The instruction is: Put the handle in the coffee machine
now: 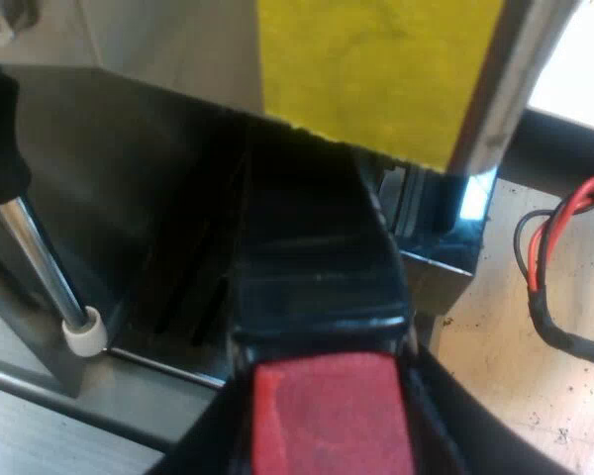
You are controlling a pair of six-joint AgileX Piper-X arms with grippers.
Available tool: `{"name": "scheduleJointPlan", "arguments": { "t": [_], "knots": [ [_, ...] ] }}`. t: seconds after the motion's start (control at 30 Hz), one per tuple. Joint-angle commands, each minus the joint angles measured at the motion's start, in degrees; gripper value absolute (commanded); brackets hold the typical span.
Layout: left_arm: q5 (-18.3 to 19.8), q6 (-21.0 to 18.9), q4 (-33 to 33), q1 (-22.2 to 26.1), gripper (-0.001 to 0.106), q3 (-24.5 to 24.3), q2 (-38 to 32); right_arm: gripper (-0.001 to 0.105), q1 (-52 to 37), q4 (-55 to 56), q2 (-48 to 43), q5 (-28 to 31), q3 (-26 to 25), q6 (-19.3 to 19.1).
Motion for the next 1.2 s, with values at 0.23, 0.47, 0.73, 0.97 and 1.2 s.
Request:
{"name": "scheduleJointPlan", "arguments": {
  "t": [0.23,0.47,0.73,0.97,1.2],
  "knots": [
    [5.0,3.3,5.1,-0.1,0.074,-0.6,-2.4,0.034,-0.1,-7.1,-3.9,-0.1,-0.6,-2.0],
    [4.8,3.3,5.2,0.1,0.072,-0.6,-5.5,0.034,0.0,-7.1,-5.3,-0.1,-0.8,-2.0],
    [3.7,3.2,5.2,3.4,0.072,-0.6,-6.2,0.034,0.0,-7.1,-7.0,-0.1,-0.8,-2.0],
    [3.7,3.1,6.0,7.7,0.071,-1.3,-8.9,0.034,0.0,-7.1,-7.6,-0.1,-0.8,-2.4],
    [1.4,-2.2,13.6,8.1,0.0,-9.1,-9.3,0.034,0.0,-7.1,-7.6,-0.1,-0.8,-2.4]
  ]
}}
